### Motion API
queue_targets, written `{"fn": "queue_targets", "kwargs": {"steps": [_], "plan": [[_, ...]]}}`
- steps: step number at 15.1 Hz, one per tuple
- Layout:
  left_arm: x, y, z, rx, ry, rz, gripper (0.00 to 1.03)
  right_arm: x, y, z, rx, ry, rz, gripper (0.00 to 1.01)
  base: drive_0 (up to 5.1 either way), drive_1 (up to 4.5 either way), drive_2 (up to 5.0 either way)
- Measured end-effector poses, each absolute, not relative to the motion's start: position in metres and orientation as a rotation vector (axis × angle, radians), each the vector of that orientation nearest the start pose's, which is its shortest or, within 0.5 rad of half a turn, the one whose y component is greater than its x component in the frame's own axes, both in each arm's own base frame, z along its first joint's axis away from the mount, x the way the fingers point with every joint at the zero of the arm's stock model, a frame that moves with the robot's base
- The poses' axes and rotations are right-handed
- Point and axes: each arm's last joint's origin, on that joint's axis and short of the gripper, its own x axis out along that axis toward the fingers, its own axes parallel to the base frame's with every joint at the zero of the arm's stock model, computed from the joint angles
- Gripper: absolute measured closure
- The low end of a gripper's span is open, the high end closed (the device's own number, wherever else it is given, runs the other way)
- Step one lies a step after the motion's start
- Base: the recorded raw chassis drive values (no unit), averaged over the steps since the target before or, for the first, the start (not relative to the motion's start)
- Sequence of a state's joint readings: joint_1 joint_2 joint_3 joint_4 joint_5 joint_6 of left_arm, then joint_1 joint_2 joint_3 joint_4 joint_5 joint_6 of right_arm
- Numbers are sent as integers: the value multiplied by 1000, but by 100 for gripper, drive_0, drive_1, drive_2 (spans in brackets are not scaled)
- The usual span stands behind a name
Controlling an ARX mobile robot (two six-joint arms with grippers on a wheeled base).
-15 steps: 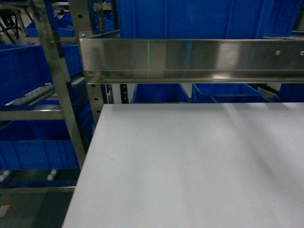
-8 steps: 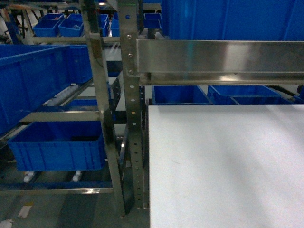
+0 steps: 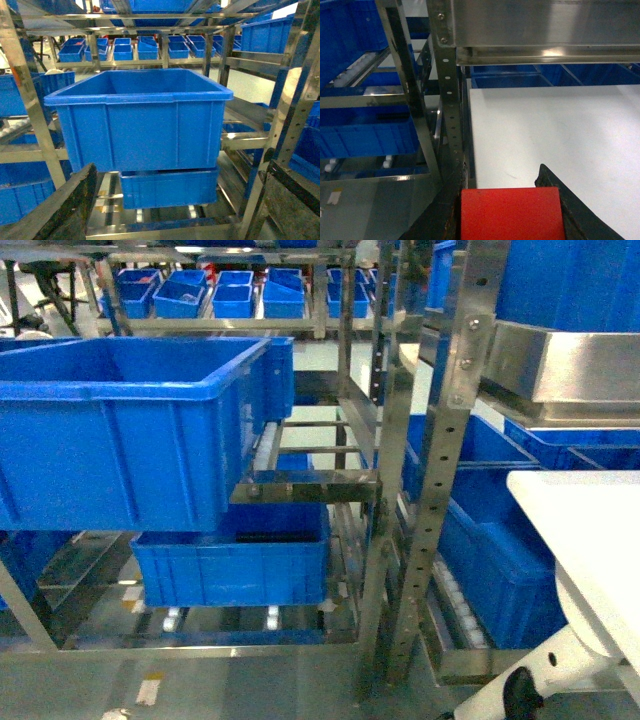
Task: Place magnetic block on left shelf second layer
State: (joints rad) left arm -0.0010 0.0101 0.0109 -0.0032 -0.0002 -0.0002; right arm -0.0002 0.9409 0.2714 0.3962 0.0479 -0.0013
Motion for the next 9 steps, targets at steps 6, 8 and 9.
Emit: {"fn": "queue_targets", "kwargs": {"steps": [6, 8, 9], "plan": [[98, 0, 166, 0, 3, 0, 5, 187, -1, 186, -8, 273, -46, 68, -493, 247, 247], [98, 0, 166, 0, 2, -1, 5, 187, -1, 186, -8, 276, -45, 68, -498, 242, 242], [98, 0, 166, 0, 3, -1, 5, 187, -1, 186, -8, 274, -45, 68, -500, 240, 240]]}}
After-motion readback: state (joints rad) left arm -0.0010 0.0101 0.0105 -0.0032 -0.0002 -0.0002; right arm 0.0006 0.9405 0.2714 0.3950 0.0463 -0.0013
